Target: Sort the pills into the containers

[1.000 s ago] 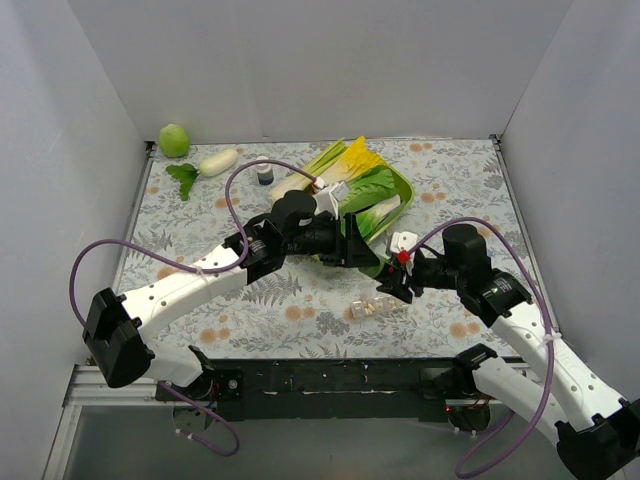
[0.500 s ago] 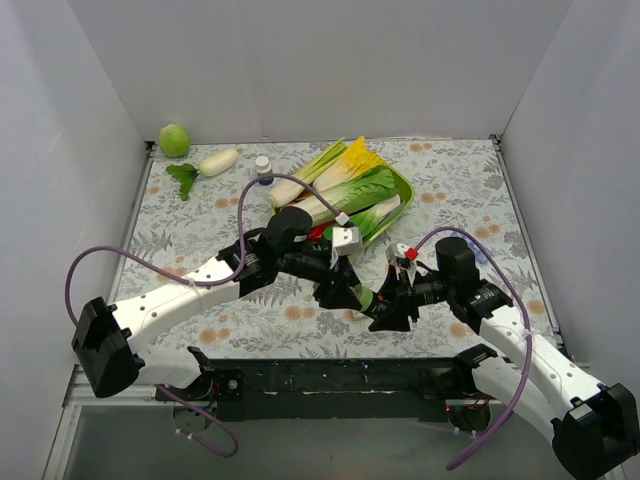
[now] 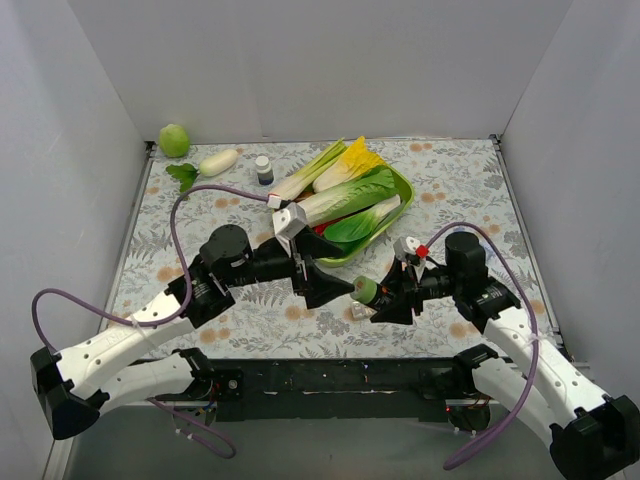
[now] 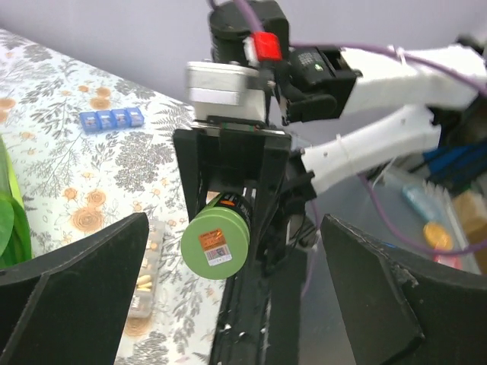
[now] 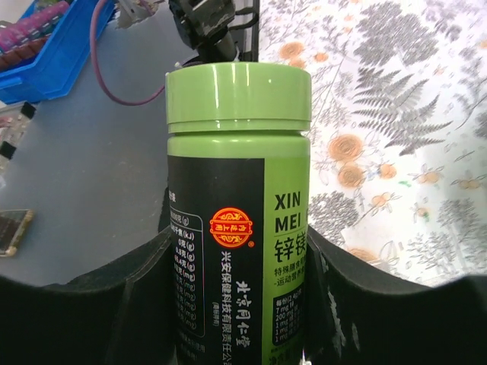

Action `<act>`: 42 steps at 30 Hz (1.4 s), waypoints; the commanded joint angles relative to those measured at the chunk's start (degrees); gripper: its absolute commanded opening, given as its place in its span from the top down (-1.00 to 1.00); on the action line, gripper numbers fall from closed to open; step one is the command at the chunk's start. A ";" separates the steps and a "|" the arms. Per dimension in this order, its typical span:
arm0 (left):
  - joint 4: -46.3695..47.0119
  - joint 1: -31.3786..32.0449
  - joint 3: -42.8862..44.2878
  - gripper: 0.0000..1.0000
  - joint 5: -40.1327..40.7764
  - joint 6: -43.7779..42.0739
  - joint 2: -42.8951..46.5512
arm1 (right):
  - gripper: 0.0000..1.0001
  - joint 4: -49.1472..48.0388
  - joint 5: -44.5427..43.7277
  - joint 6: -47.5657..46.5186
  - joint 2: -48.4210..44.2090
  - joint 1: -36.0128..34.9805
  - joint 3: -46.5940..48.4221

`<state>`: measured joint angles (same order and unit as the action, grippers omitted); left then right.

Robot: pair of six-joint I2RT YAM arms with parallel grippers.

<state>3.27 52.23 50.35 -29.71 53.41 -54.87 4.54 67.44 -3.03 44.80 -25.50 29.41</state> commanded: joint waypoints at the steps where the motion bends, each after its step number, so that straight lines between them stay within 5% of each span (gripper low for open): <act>1: -1.32 -0.55 0.71 -0.96 12.91 13.28 3.63 | 0.97 8.45 -2.65 -13.04 -1.73 0.45 6.44; 8: -4.33 -1.51 -0.76 -0.96 17.40 26.38 6.35 | 0.97 16.99 -16.01 -29.74 -4.19 0.36 12.86; 23: 5.96 -1.95 -4.29 -0.96 24.00 59.68 1.00 | 0.97 10.85 -36.68 -47.77 -9.46 0.18 14.62; 42: 8.77 -1.52 1.86 -0.85 21.28 67.00 -14.29 | 0.97 10.14 -40.28 -52.61 -10.26 -1.31 12.16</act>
<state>9.21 50.70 49.19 -7.70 114.45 -67.90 18.94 27.68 -54.50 34.87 -26.09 41.36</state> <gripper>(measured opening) 0.970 0.590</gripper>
